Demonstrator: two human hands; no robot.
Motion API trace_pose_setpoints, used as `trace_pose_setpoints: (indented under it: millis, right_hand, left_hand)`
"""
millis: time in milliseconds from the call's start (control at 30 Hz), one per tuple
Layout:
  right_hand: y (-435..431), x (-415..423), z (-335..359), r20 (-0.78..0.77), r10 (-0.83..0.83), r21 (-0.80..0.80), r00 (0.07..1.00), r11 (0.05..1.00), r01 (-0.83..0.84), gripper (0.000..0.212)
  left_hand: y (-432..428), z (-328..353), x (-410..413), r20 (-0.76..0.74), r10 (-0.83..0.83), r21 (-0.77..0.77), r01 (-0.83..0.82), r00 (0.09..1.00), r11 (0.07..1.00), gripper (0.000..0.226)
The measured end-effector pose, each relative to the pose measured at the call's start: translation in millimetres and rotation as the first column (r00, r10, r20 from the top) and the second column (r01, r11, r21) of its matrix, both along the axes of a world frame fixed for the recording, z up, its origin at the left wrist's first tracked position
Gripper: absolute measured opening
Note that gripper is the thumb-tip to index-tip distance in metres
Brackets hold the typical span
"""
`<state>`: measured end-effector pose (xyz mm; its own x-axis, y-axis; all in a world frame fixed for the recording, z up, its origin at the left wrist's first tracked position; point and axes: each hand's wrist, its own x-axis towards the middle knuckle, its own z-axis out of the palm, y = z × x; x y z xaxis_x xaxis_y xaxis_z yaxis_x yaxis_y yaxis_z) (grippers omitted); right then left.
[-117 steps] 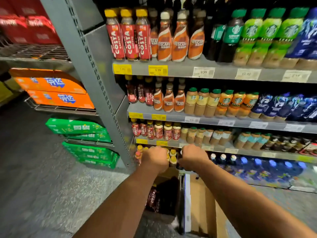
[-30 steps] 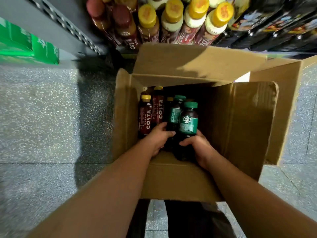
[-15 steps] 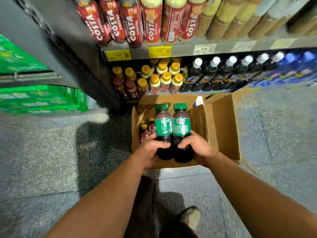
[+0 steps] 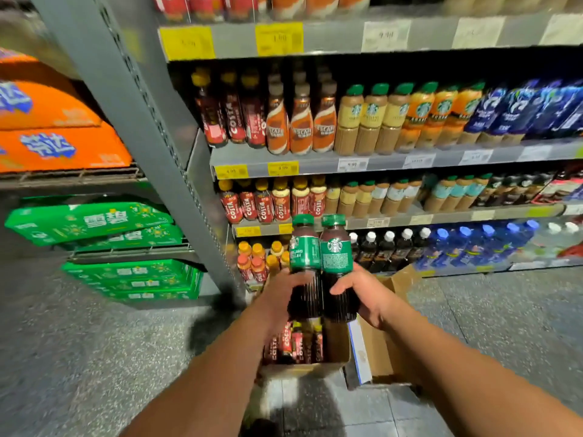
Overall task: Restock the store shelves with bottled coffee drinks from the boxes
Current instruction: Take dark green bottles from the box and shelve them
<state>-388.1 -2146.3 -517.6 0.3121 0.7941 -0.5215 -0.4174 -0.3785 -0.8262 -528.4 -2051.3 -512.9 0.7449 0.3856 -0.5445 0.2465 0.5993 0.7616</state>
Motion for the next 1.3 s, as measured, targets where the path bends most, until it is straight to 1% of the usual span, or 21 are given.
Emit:
trace_pose_setpoints:
  millis: [67,100,167,233,333,433,533,667,800,933,967,1100,1300]
  right_hand:
    - [2,1,36,0.041,0.013,0.061,0.999,0.998,-0.016,0.071]
    - [3,1,54,0.061,0.005,0.091,0.998,0.996,-0.011,0.07]
    - [7,1,86,0.087,-0.021,0.124,0.996,0.992,0.01,0.073]
    - [11,4,116,0.123,-0.03,0.158,0.992,0.987,0.011,0.077]
    - [11,9,159,0.174,-0.059,0.218,0.983,0.976,0.02,0.077]
    - [7,14,194,0.221,-0.075,0.25,0.972,0.968,0.018,0.075]
    - [5,20,223,0.254,-0.103,0.29,0.962,0.957,0.026,0.081]
    - [8,28,259,0.294,-0.124,0.342,0.948,0.94,0.017,0.069]
    - [17,35,280,0.347,-0.152,0.351,0.926,0.936,0.022,0.077]
    - [29,49,293,0.346,-0.22,0.399,0.912,0.914,0.069,0.076]
    - [33,54,296,0.345,-0.241,0.409,0.907,0.909,0.085,0.074]
    - [55,75,306,0.391,-0.326,0.407,0.861,0.9,0.156,0.055]
    - [101,106,324,0.461,-0.44,0.406,0.771,0.877,0.257,0.041]
  left_hand:
    - [0,34,4,0.046,0.057,0.114,-0.062,0.997,0.991,0.056]
    - [-2,51,5,0.058,0.13,0.155,-0.138,0.99,0.978,0.057]
    - [-3,82,8,0.098,0.225,0.211,-0.241,0.969,0.947,0.056]
    - [-4,113,13,0.126,0.233,0.247,-0.258,0.964,0.934,0.053]
    - [-5,156,17,0.181,0.252,0.276,-0.295,0.95,0.915,0.041]
    - [-8,192,23,0.252,0.242,0.288,-0.312,0.937,0.905,0.038]
    - [-9,222,31,0.319,0.236,0.29,-0.332,0.918,0.898,0.036]
    - [-4,252,43,0.344,0.223,0.316,-0.336,0.912,0.887,0.035]
    - [7,275,54,0.353,0.21,0.359,-0.339,0.912,0.87,0.033]
    - [20,292,68,0.386,0.18,0.381,-0.334,0.905,0.862,0.027]
    - [24,294,73,0.397,0.176,0.382,-0.337,0.901,0.861,0.026]
    - [48,300,97,0.408,0.157,0.39,-0.327,0.899,0.861,0.026]
    - [106,317,136,0.394,0.07,0.459,-0.263,0.916,0.848,0.023]
